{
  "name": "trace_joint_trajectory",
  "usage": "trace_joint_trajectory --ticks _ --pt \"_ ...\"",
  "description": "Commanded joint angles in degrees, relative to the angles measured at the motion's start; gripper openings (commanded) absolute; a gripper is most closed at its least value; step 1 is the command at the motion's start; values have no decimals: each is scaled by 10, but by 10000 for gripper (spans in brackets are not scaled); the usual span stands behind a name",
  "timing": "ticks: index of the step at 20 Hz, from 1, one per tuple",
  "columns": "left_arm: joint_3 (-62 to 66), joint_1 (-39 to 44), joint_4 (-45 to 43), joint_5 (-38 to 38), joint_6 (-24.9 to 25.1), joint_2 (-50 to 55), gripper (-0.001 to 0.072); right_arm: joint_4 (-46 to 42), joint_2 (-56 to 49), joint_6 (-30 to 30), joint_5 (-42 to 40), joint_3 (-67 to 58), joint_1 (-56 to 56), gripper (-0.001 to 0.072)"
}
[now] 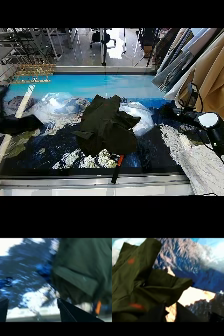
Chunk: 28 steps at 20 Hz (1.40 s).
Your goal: Fold the clothes and pants, and hang the long-sleeved shirts on hangers.
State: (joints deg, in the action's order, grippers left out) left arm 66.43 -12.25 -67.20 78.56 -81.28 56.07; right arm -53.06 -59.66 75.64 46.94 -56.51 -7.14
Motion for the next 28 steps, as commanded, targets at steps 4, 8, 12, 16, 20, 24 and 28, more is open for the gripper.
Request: trace_joint_trajectory --ticks 4,8,12,16,20,24,28 --pt "-177 112 131 -20 127 1 688 21 -40 -62 223 0 6 513" --pt "-244 184 241 -137 205 17 689 -1 -113 -176 292 0 70 535" --pt "-244 285 181 -244 206 74 696 -44 -182 -252 184 0 135 582" --pt "-243 308 172 -312 164 161 701 -48 -240 -294 153 0 169 581" --pt "-240 315 324 -334 213 235 669 -41 -263 -293 65 -1 188 159" --pt "-199 304 369 -337 221 244 10 -44 -244 -278 205 -46 190 17" --pt "-61 223 369 -199 220 162 6 -56 -123 -201 321 -117 190 17"
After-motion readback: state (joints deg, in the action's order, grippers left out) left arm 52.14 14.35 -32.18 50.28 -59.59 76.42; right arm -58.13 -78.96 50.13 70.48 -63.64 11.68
